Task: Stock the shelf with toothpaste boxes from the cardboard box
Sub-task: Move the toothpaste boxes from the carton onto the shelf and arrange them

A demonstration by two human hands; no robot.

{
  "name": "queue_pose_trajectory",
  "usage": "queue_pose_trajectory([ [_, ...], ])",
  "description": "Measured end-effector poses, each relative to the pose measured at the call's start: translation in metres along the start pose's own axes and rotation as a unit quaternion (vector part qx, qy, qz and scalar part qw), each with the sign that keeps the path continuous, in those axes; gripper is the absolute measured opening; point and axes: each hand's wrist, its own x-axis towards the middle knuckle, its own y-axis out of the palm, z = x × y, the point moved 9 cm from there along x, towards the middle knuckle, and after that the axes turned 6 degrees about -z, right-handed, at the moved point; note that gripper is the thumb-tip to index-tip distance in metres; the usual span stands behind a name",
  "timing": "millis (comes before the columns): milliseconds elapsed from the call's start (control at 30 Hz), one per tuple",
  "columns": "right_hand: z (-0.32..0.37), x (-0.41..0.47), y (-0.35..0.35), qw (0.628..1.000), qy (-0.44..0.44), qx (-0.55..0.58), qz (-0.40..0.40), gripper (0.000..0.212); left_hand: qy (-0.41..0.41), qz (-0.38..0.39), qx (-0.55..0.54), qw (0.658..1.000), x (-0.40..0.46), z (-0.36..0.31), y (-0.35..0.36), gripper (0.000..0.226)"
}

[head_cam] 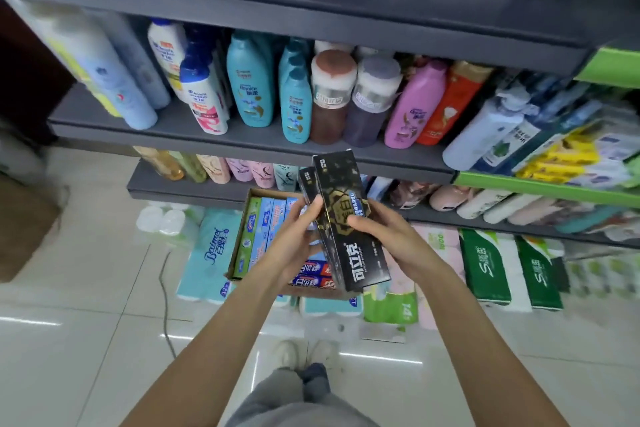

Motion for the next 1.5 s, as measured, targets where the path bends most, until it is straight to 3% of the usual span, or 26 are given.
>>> queue_pose_trajectory([
  [133, 0.013, -0.013, -0.010, 0.998, -0.017, -0.030, -0.061, 0.052, 0.009, 0.017, 0.096, 0.995, -0.004, -0.013, 0.013, 0.053],
  [200, 0.023, -0.019, -0.019, 0.995, -0.033, -0.027, -0.094, 0.073, -0.004, 0.036, 0.117, 0.992, -0.003, -0.011, 0.019, 0.053],
  [300, 0.030, -0.026, -0.039, 0.992, -0.042, -0.016, -0.117, 0.106, -0.005, 0.071, 0.167, 0.983, 0.000, -0.005, 0.027, 0.072],
  [400, 0.039, -0.038, -0.056, 0.993, -0.071, -0.037, -0.084, 0.127, 0.032, 0.085, 0.252, 0.964, -0.002, -0.007, 0.040, 0.082],
  [500, 0.055, -0.050, -0.074, 0.988, -0.087, -0.111, -0.066, 0.111, 0.049, 0.106, 0.313, 0.942, -0.007, -0.012, 0.060, 0.097],
  [633, 0.082, -0.065, -0.118, 0.973, -0.129, -0.157, -0.106, 0.054, 0.106, 0.122, 0.373, 0.914, -0.007, -0.032, 0.096, 0.074],
  [733, 0.110, -0.080, -0.177, 0.957, -0.186, -0.159, -0.155, 0.044, 0.180, 0.096, 0.412, 0.888, -0.003, -0.059, 0.126, 0.066],
  [867, 0.154, -0.103, -0.279, 0.945, -0.258, 0.038, -0.200, 0.069, 0.307, 0.057, 0.575, 0.756, -0.001, -0.090, 0.177, 0.075],
  [967, 0.184, -0.109, -0.355, 0.913, -0.295, 0.171, -0.223, 0.092, 0.373, 0.059, 0.577, 0.724, -0.009, -0.112, 0.216, 0.069],
  [1033, 0.205, -0.104, -0.391, 0.898, -0.319, 0.183, -0.243, 0.084, 0.417, 0.051, 0.597, 0.683, -0.018, -0.128, 0.240, 0.057],
  [1167, 0.244, -0.057, -0.441, 0.891, -0.340, 0.171, -0.246, 0.064, 0.499, 0.030, 0.620, 0.605, -0.038, -0.170, 0.287, 0.057],
  [1233, 0.261, -0.019, -0.460, 0.902, -0.336, 0.124, -0.240, 0.054, 0.537, 0.027, 0.625, 0.566, -0.045, -0.190, 0.310, 0.057],
  [1333, 0.277, 0.044, -0.500, 0.894, -0.274, -0.107, -0.338, 0.052, 0.612, 0.011, 0.648, 0.453, -0.048, -0.213, 0.351, 0.054],
  [1433, 0.283, 0.085, -0.527, 0.793, -0.131, -0.416, -0.424, 0.063, 0.629, 0.017, 0.678, 0.380, -0.035, -0.229, 0.395, 0.052],
  [1500, 0.288, 0.093, -0.528, 0.778, -0.111, -0.443, -0.432, 0.060, 0.619, 0.034, 0.698, 0.358, -0.019, -0.235, 0.425, 0.052],
])
